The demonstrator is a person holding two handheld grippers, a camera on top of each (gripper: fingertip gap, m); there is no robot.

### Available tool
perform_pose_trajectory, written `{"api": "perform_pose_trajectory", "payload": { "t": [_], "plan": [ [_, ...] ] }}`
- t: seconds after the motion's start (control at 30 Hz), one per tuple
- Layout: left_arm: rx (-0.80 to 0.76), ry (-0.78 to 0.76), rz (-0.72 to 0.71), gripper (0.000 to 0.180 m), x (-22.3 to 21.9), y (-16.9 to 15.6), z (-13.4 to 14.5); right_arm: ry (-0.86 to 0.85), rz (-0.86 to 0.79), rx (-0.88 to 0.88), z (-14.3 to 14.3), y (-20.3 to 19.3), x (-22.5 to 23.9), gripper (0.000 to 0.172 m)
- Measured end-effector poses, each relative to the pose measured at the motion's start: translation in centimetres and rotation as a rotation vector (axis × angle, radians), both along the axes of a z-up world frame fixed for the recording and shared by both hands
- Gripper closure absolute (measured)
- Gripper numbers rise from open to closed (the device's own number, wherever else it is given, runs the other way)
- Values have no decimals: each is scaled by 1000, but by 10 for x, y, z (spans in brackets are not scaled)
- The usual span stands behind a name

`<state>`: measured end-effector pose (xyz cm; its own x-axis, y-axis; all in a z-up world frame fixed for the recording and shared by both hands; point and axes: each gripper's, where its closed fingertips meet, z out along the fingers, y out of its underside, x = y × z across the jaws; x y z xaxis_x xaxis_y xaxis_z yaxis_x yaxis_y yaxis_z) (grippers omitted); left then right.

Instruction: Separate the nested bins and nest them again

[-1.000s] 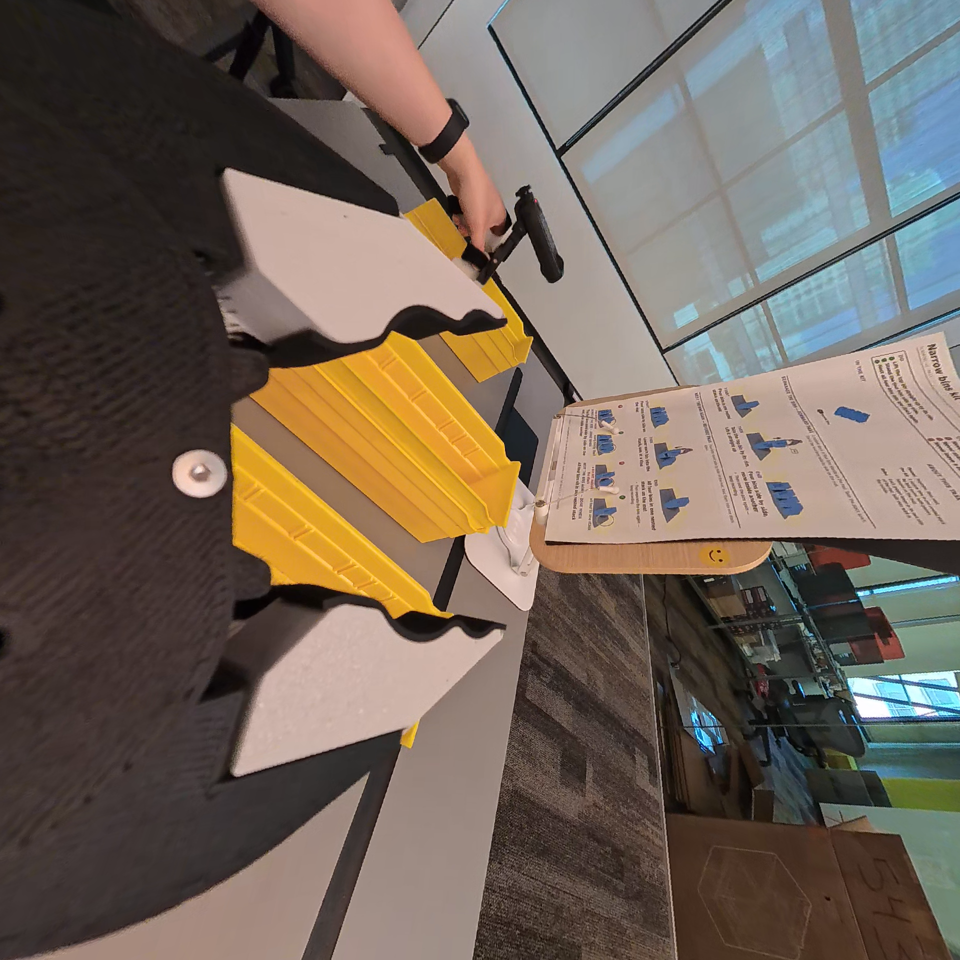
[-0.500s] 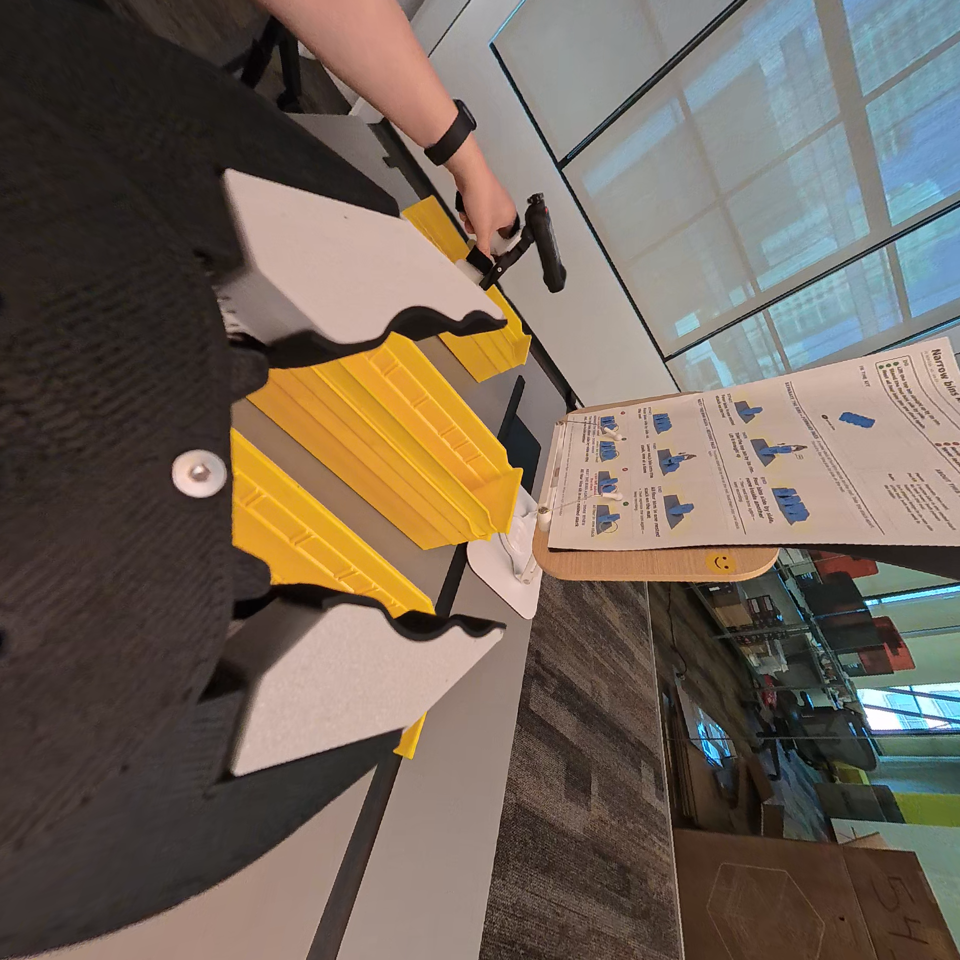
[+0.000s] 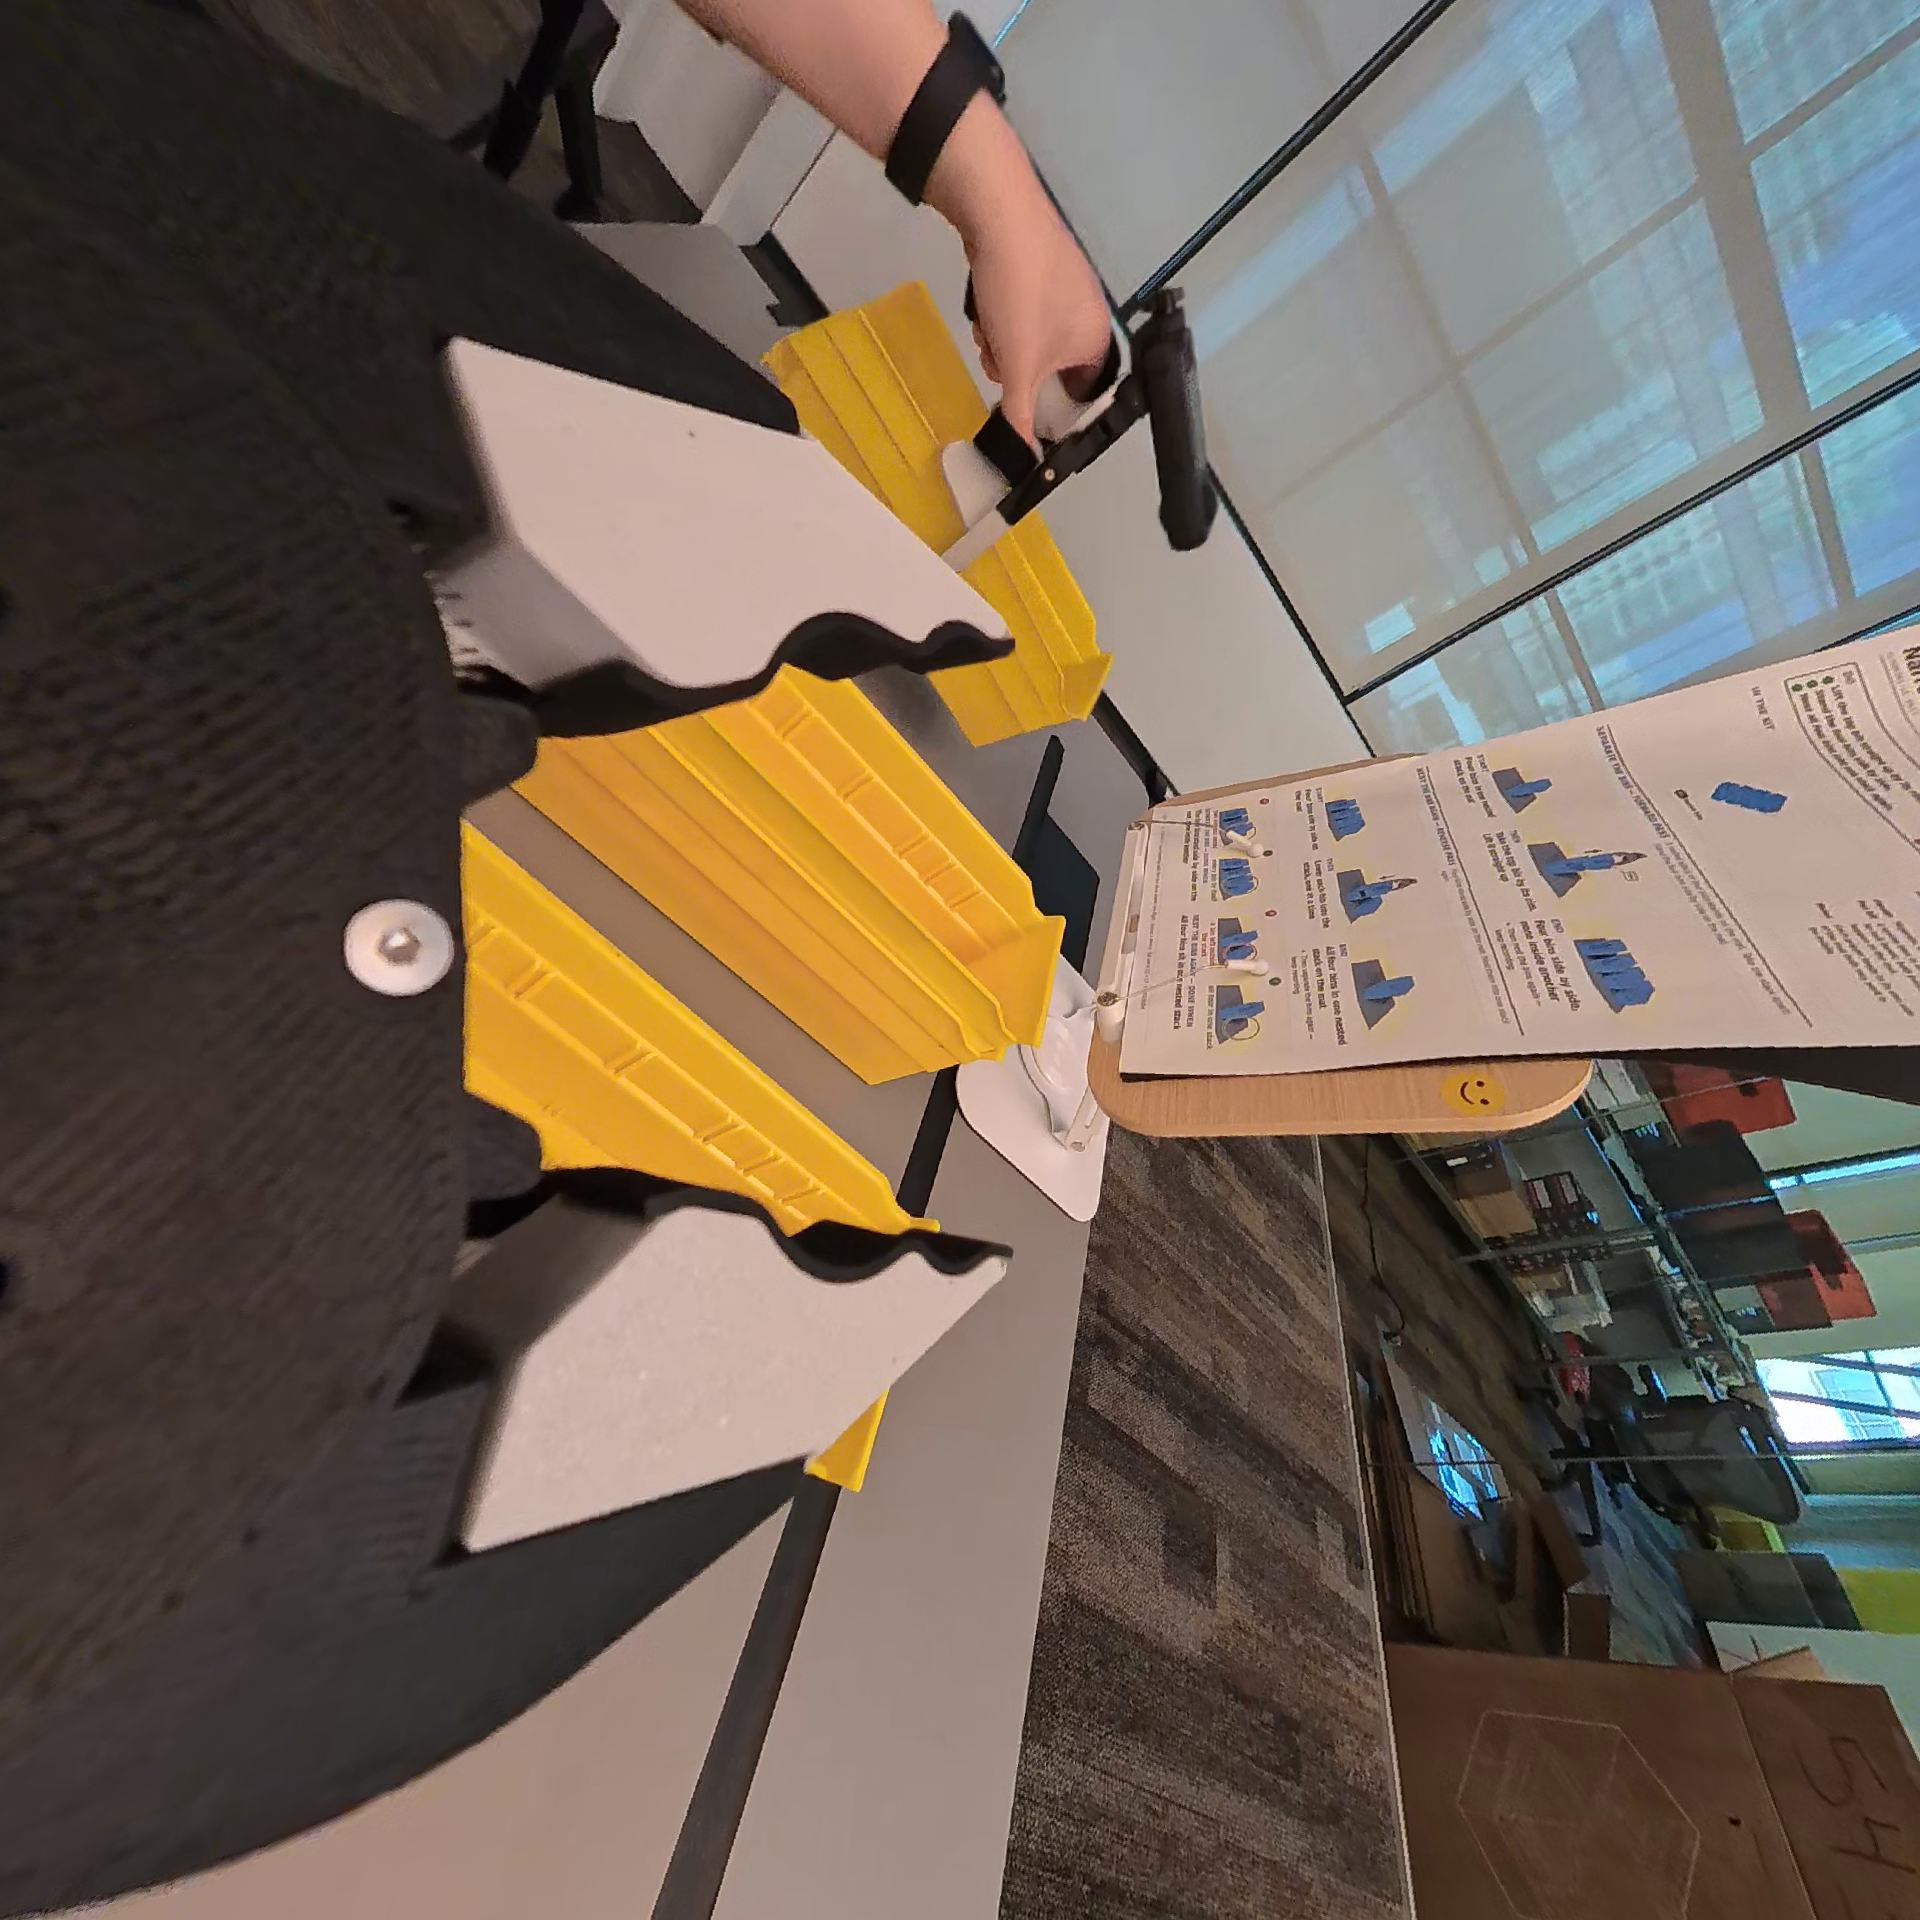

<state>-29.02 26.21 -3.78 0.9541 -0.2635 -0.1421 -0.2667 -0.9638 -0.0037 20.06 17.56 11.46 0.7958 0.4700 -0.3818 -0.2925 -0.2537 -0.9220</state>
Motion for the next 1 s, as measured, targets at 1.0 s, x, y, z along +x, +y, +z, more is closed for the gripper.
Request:
{"api": "perform_pose_trajectory", "payload": {
  "t": [1.0],
  "plan": [
    [26,-151,-118,47,276,-49,83,2,-34,-78,-23,10,13,65]
  ]
}}
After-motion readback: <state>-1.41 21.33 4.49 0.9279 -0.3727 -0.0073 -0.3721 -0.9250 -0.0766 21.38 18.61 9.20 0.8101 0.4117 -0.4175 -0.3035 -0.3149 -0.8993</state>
